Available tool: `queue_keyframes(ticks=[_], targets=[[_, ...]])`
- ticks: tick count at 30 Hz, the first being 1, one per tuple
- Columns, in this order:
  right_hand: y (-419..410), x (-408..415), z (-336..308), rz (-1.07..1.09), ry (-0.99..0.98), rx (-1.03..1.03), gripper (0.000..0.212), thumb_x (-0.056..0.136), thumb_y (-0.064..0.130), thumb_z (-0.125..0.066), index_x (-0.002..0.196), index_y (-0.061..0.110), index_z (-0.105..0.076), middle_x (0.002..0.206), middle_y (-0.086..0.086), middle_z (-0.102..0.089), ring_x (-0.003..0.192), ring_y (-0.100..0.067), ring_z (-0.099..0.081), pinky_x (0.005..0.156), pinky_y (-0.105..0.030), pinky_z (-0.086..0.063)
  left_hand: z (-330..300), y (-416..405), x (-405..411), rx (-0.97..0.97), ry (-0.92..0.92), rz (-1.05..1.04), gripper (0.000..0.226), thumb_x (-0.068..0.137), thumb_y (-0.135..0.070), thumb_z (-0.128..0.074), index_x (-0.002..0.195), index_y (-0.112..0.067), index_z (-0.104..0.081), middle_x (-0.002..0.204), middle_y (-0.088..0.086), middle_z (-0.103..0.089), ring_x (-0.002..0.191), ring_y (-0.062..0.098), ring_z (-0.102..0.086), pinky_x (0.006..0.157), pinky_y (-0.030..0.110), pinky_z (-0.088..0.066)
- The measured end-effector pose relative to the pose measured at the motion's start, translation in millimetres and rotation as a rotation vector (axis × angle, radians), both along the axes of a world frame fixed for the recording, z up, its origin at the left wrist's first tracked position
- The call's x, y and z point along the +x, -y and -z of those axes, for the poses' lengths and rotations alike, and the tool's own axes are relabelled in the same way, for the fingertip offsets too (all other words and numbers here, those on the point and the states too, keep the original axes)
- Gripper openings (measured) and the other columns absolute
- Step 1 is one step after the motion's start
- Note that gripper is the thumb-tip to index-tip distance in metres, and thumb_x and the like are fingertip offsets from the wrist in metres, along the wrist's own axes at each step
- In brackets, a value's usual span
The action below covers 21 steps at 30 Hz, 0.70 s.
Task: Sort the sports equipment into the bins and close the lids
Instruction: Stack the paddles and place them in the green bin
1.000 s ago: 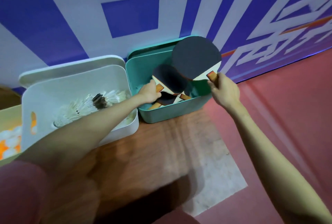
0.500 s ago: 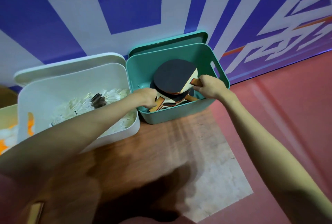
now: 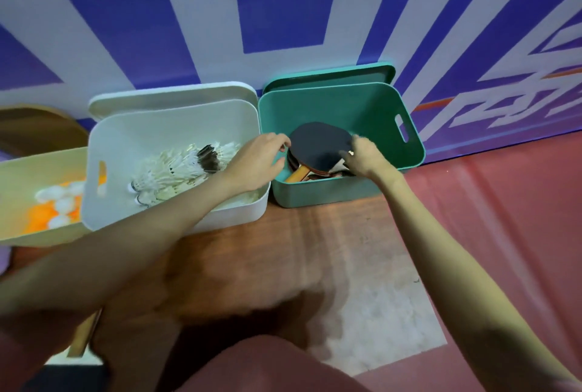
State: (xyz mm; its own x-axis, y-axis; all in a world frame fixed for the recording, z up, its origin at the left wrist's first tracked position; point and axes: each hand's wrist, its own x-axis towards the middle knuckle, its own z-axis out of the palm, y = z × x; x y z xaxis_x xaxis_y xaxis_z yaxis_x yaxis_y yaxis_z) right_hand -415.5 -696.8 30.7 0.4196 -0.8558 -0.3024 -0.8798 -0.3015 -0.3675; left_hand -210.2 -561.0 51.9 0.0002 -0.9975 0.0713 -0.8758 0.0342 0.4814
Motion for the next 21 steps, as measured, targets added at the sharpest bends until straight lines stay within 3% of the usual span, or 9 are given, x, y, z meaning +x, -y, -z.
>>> queue_keyframes(ticks=[3,7,12,15,21], targets=[[-48,12,-9,-0.024,0.222,-0.179,0.032,0.091,0.015,-0.055,0.119,-0.003,-0.053,0.117,-0.023,-0.057,0.111,-0.038,-0.052,0.096,-0.043,-0.041,1,-38,2,-0.140,-0.034,-0.069,0.033,0.089,-0.009,-0.056,0.122,-0.005,-0.056,0.116,0.012,-0.059,0.109,0.027,-0.054,0.096,0.038,-0.042],[-140,27,-13,-0.130,0.464,-0.298,0.025,0.087,0.005,-0.051,0.111,0.001,-0.055,0.105,-0.016,-0.057,0.098,-0.033,-0.054,0.088,-0.041,-0.045,4,-110,12,-0.214,-0.123,-0.210,0.035,0.089,-0.007,-0.056,0.124,-0.006,-0.053,0.114,0.009,-0.056,0.103,0.021,-0.056,0.090,0.031,-0.042],[-241,51,21,-0.270,0.327,-0.132,0.028,0.082,0.001,-0.052,0.110,0.000,-0.056,0.102,-0.018,-0.057,0.096,-0.034,-0.053,0.086,-0.037,-0.044,27,-209,43,-0.166,-0.175,-0.430,0.037,0.086,-0.004,-0.058,0.123,-0.006,-0.054,0.114,0.008,-0.056,0.102,0.019,-0.057,0.090,0.029,-0.043],[-298,66,51,-0.359,0.185,-0.030,0.027,0.081,0.007,-0.050,0.106,0.001,-0.056,0.100,-0.018,-0.057,0.095,-0.038,-0.054,0.084,-0.042,-0.048,43,-266,62,-0.133,-0.138,-0.538,0.034,0.084,-0.002,-0.059,0.118,-0.004,-0.057,0.109,0.011,-0.056,0.100,0.024,-0.058,0.087,0.041,-0.049],[-385,114,89,-0.499,0.005,0.103,0.055,0.068,0.036,-0.020,0.100,0.005,-0.052,0.094,-0.017,-0.055,0.091,-0.037,-0.051,0.079,-0.045,-0.047,71,-371,98,-0.020,-0.096,-0.589,0.037,0.082,-0.002,-0.063,0.118,-0.005,-0.057,0.110,0.011,-0.057,0.101,0.026,-0.059,0.088,0.041,-0.048]])
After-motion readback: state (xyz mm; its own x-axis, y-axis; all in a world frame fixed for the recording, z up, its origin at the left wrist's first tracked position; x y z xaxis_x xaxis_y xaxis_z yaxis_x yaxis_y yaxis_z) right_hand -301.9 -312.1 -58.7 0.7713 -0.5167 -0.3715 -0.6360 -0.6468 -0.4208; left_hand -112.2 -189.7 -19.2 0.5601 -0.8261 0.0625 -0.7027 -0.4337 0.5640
